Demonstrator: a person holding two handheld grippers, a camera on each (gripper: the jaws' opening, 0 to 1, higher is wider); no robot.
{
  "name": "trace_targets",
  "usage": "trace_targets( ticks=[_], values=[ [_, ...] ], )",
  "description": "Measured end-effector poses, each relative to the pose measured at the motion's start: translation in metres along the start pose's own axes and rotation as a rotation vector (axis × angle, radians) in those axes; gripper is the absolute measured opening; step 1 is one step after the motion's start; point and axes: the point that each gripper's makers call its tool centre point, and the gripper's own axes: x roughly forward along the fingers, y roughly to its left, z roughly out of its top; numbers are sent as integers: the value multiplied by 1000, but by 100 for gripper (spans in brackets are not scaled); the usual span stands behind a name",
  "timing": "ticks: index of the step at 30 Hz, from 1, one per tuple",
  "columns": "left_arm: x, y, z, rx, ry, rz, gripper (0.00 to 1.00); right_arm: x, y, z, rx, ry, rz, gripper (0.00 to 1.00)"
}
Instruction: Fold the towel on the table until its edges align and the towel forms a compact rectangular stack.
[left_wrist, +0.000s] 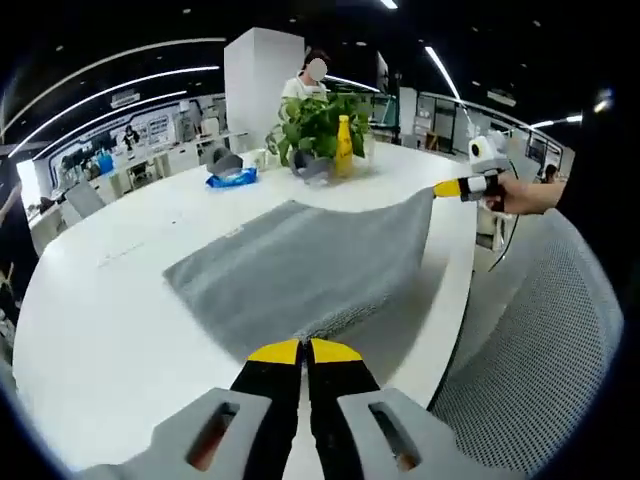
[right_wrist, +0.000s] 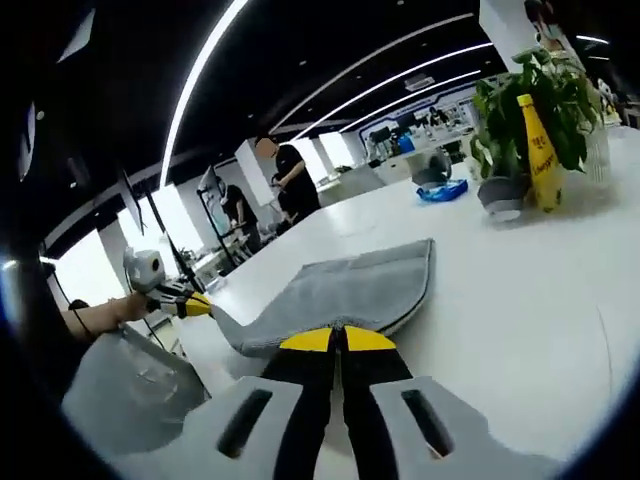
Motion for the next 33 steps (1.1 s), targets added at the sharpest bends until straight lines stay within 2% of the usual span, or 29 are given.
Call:
trace_targets(
  ticks=[5, 11, 16, 22, 28, 33],
  values=[
    [-7, 2, 17, -50, -95, -3, 1, 0, 12, 14, -11, -41, 45, 0],
    [-19, 1, 47, -133, -258, -40, 1, -4, 26, 32, -5, -102, 93, 0],
    [-27, 2, 57, -173, -322, -65, 1, -9, 31, 44, -9, -151, 137, 0],
    [-36, -3, 74, -207, -404, -91, 1, -16, 34, 52, -22, -169, 165, 0],
    [-53, -1, 95, -275, -543, -133, 1, -20, 37, 64, 6, -221, 198, 0],
    [-62, -1, 104, -292, -600, -150, 1, -24, 44, 77, 21, -264, 224, 0]
  ],
)
